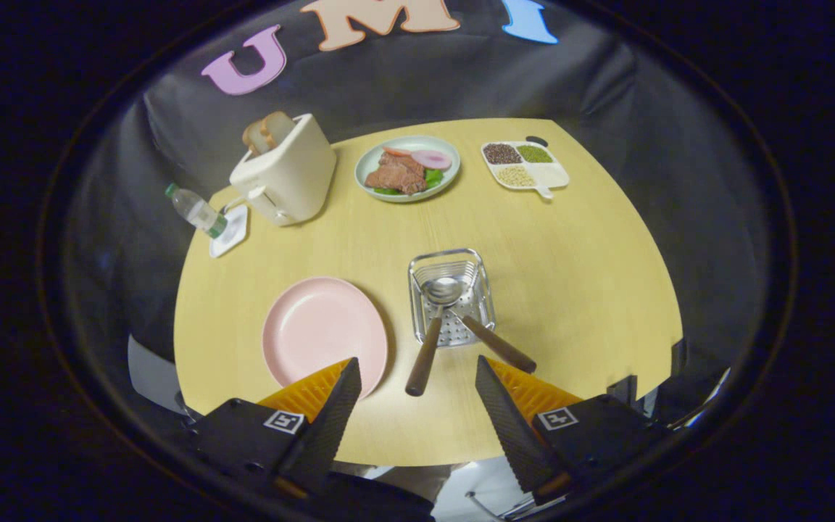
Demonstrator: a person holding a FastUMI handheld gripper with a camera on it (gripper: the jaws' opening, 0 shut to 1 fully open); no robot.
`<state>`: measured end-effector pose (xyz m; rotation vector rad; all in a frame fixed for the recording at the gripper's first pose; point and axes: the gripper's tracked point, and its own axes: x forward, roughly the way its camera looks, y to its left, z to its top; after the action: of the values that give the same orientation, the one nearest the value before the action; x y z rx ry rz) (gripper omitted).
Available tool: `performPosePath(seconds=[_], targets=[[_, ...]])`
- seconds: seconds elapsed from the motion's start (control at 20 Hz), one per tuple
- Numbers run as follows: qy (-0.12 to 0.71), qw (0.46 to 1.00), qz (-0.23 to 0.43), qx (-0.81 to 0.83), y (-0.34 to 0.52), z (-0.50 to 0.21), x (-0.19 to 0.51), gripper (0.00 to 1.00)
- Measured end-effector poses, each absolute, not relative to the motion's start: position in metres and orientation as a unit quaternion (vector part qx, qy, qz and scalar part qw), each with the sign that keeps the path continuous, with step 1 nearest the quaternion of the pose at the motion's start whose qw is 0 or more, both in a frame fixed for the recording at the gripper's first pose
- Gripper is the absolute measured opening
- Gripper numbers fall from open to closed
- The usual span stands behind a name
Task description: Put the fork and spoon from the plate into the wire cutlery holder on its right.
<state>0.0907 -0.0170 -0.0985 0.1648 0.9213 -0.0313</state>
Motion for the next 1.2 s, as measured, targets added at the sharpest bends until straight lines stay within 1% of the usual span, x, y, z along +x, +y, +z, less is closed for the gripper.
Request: performPosePath(seconds=[0.15,0.35,0.55,0.75,1.0,1.2], targets=[[0.398,0.912,0.003,0.094,-0.008,-0.082,0.088,1.00],[0.327,0.943,0.012,0.064,-0.006,-0.061,0.082,1.00],[0.227,0.971,0.034,0.062,0.010,-0.026,0.084,1.00],[0.135,0.984,0.069,0.094,0.034,0.020,0.088,1.00],[0.019,0.996,0.055,0.066,0.030,0.083,0.088,0.99],[-0.036,0.998,0.032,0.033,0.023,0.110,0.075,0.99]])
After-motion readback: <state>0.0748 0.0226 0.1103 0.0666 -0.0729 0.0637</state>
